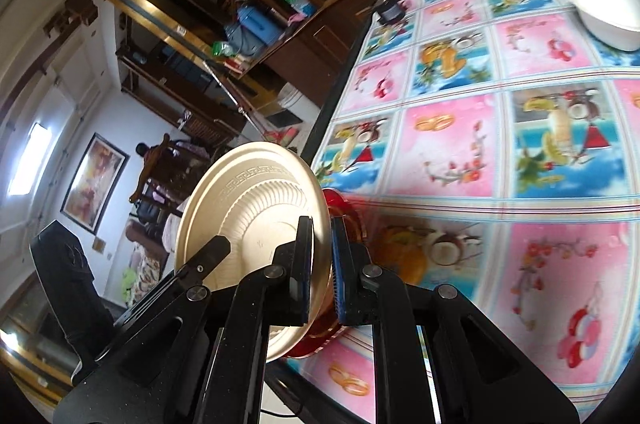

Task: Organize plates and bowls
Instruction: 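Carry the beige plate in the left gripper over the red plate stack, then lower the beige plate onto the stack and open the left gripper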

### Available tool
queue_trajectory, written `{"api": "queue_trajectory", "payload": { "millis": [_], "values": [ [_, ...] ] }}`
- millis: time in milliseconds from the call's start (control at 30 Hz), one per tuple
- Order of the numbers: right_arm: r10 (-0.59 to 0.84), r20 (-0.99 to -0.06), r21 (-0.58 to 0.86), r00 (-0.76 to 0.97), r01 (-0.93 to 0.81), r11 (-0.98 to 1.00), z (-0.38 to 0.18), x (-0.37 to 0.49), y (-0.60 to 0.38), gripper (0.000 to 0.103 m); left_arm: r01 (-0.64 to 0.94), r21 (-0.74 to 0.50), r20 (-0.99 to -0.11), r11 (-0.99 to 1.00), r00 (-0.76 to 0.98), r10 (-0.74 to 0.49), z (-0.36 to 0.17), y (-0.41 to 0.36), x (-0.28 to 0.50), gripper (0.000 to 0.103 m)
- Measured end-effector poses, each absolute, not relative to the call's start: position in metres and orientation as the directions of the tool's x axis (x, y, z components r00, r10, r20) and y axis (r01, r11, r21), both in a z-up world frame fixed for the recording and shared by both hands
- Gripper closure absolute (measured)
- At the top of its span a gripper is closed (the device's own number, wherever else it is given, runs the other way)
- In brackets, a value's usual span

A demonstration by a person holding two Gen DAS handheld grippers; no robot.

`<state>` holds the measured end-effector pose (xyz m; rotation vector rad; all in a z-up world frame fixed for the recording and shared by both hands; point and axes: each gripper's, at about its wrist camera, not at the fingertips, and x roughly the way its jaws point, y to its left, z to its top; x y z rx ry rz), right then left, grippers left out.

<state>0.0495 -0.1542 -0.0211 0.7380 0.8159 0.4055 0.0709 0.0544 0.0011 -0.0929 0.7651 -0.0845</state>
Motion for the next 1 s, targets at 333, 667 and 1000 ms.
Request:
{"api": "queue_trajectory", "payload": {
  "millis": [333, 667, 1000],
  "values": [
    [0.607, -0.527, 0.726, 0.595, -0.055, 0.685, -0.028, 0.068, -0.127, 0.093, -0.008, -0.122, -0.711, 0.992, 0.698, -0.082, -0.013, 0.077, 0.081, 0.089],
    [0.62, -0.554, 0.731, 0.555, -0.033, 0.682, -0.048, 0.088, -0.112, 0.092, -0.045, -0.115, -0.756, 0.992, 0.652, -0.058, -0.036, 0.09, 0.095, 0.089],
    [0.612, -0.593, 0.712, 0.523, -0.015, 0.703, -0.071, 0.102, -0.1, 0.092, -0.074, -0.089, -0.794, 0.993, 0.608, -0.026, -0.056, 0.096, 0.11, 0.089]
  ]
}}
